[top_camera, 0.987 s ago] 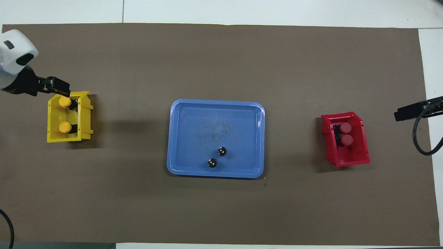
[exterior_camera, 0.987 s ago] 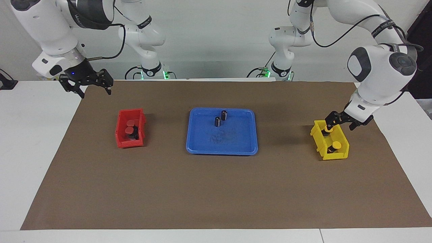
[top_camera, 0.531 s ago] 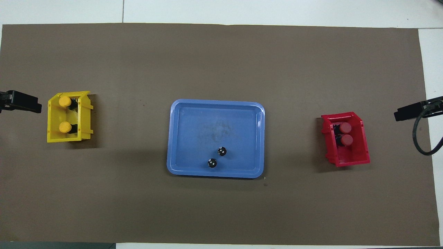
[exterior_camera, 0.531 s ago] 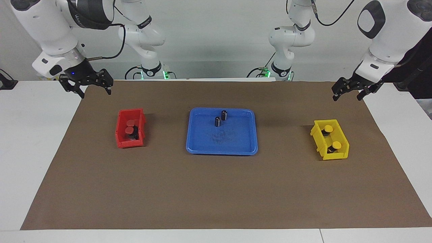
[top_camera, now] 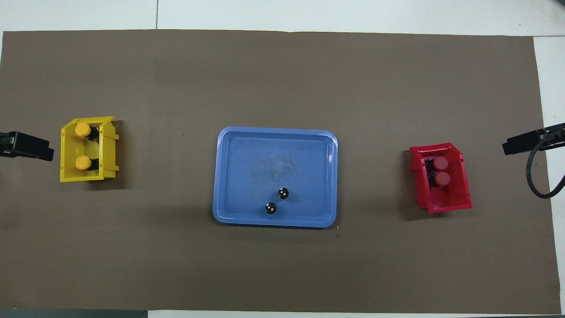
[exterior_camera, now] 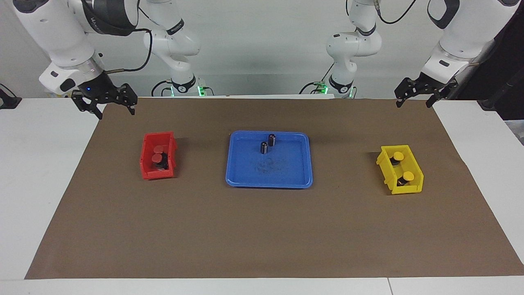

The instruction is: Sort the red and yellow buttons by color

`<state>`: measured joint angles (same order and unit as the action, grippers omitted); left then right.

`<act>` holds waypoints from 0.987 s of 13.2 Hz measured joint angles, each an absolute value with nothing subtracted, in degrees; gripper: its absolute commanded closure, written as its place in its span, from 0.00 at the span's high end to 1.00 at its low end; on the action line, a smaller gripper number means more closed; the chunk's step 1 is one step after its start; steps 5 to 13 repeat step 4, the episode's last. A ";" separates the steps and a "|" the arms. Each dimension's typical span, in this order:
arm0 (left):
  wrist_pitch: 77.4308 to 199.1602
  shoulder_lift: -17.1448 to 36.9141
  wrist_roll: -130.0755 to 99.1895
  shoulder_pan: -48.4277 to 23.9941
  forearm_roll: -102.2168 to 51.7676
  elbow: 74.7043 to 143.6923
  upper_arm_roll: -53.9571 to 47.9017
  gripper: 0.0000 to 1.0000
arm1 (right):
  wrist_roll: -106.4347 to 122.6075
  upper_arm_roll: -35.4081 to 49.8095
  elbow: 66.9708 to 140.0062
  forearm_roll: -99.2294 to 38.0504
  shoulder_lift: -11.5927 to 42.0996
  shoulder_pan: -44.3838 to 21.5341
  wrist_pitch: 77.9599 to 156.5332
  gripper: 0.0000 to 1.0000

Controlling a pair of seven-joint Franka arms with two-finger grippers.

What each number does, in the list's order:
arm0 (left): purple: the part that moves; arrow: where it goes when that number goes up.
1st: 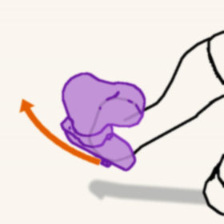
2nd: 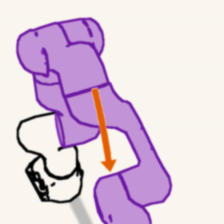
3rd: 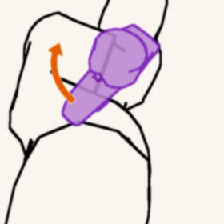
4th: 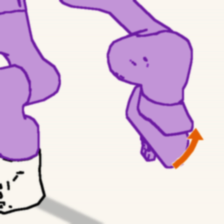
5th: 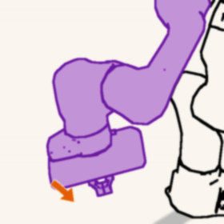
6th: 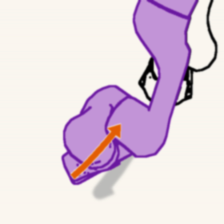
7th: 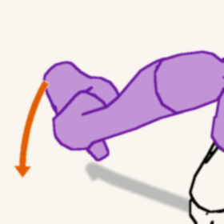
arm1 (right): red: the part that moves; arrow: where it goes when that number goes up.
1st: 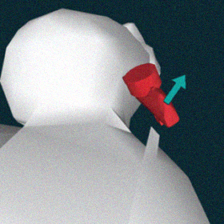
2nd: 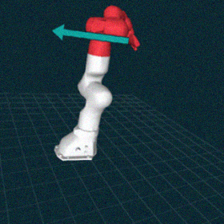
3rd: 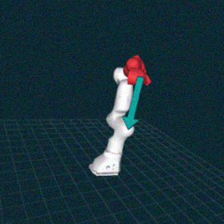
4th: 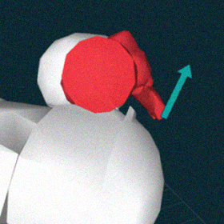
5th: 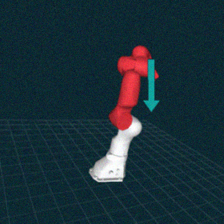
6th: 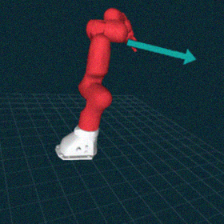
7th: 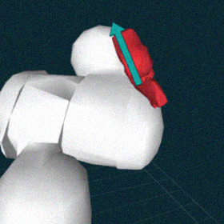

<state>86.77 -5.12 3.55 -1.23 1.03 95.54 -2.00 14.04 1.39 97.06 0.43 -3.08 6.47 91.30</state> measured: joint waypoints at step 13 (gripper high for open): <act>86.80 -5.15 3.55 -1.28 0.65 94.98 -1.77 1.00 | 14.04 1.39 97.06 0.43 -3.08 6.47 91.30 0.99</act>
